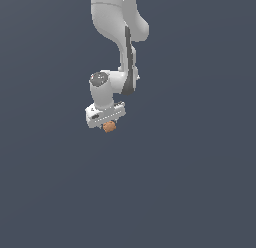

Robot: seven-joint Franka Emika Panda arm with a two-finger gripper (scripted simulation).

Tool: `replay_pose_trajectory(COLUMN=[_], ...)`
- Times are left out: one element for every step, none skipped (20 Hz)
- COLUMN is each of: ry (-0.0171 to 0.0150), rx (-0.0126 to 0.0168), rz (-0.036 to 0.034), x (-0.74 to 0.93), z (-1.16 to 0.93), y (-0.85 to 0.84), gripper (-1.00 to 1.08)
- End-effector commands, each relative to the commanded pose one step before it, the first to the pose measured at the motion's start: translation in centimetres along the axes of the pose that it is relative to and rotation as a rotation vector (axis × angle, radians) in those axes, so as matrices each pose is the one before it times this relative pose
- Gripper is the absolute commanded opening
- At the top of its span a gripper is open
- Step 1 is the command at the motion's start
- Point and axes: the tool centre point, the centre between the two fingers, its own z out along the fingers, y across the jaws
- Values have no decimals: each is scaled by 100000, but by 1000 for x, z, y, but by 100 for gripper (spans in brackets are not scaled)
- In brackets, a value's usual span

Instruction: Pick up the object and move it to a goal position.

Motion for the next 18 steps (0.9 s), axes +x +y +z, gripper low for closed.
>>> replay_pose_trajectory(ry=[12,0,0,0,0,0,0,1,0,0,0,0,5,0,0,0,-4,0], rx=[-19,0,0,0,0,0,0,46,0,0,0,0,46,0,0,0,45,0], rz=[11,0,0,0,0,0,0,-16,0,0,0,0,-17,0,0,0,-19,0], x=[21,18,23,28,34,39,45,56,57,63,69,76,88,88,94,99,112,110], z=[-159,-145,-187,-228,-270,-311,-353,-378,-436,-477,-519,-559,-582,-629,-658,-684,-687,-725], y=[150,132,169,207,245,283,320,355,396,434,472,510,542,576,604,630,650,673], gripper=[-100,-100,-100,-100,-100,-100,-100,-100,-100,-100,-100,-100,-100,-100,-100,-100,-100,-100])
